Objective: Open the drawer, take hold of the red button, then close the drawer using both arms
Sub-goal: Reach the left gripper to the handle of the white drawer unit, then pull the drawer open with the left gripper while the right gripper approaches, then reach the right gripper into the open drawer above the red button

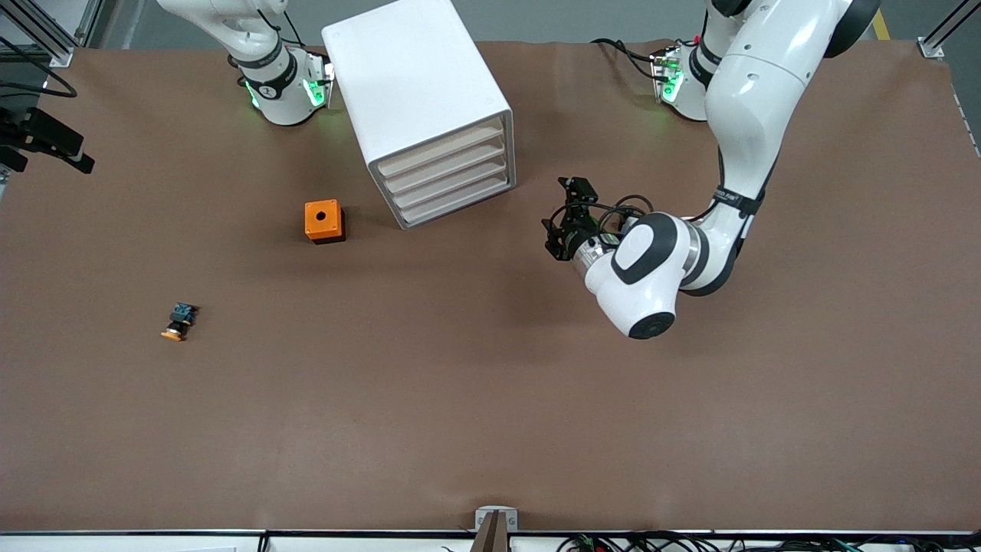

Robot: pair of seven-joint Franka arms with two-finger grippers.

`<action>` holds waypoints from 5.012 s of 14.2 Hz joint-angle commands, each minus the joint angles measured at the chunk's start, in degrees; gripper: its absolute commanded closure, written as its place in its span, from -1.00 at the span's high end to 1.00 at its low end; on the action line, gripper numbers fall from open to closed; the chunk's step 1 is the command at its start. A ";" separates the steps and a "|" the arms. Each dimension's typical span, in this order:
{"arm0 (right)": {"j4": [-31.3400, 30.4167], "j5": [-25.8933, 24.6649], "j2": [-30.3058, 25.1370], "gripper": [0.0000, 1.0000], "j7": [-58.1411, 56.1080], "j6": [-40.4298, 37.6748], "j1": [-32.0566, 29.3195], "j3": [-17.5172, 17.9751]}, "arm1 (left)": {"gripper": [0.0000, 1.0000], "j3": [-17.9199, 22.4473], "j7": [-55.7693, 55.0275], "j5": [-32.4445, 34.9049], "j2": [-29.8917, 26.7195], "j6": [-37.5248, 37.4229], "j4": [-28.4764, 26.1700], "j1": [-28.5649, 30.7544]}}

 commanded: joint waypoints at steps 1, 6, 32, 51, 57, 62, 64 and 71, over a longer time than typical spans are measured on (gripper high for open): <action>-1.24 -0.01 -1.39 1.00 -0.66 0.17 -0.19 -0.02 | 1.00 0.00 -5.20 -3.40 2.65 -1.02 2.63 -0.12; -1.23 -0.01 -1.39 1.00 -0.58 0.17 -0.27 -0.10 | 1.00 0.00 -14.86 -9.54 6.34 -0.75 2.72 -1.35; 2.19 -0.19 6.60 1.00 -0.57 -1.06 -1.95 -0.19 | -0.56 0.61 -19.19 -18.79 11.44 1.53 2.20 -15.68; 6.85 -2.03 14.61 1.00 9.03 0.43 3.66 0.42 | -0.86 7.20 -19.01 -20.90 11.18 4.07 2.64 -10.15; 6.24 4.01 15.22 1.00 35.78 1.74 15.97 0.51 | -0.79 7.29 -18.04 -20.81 11.18 7.24 4.12 -6.37; 5.01 5.61 15.93 1.00 50.46 6.75 25.98 0.51 | -0.72 7.29 -17.96 -20.81 11.18 7.95 4.74 -5.48; 3.61 5.70 16.01 1.00 54.95 8.68 29.76 0.51 | -0.61 7.38 -17.78 -20.81 11.18 8.04 4.66 -5.48; 2.46 5.35 19.52 1.00 69.45 13.17 41.02 0.42 | 1.00 7.38 -14.62 -20.19 10.30 8.04 4.74 -5.48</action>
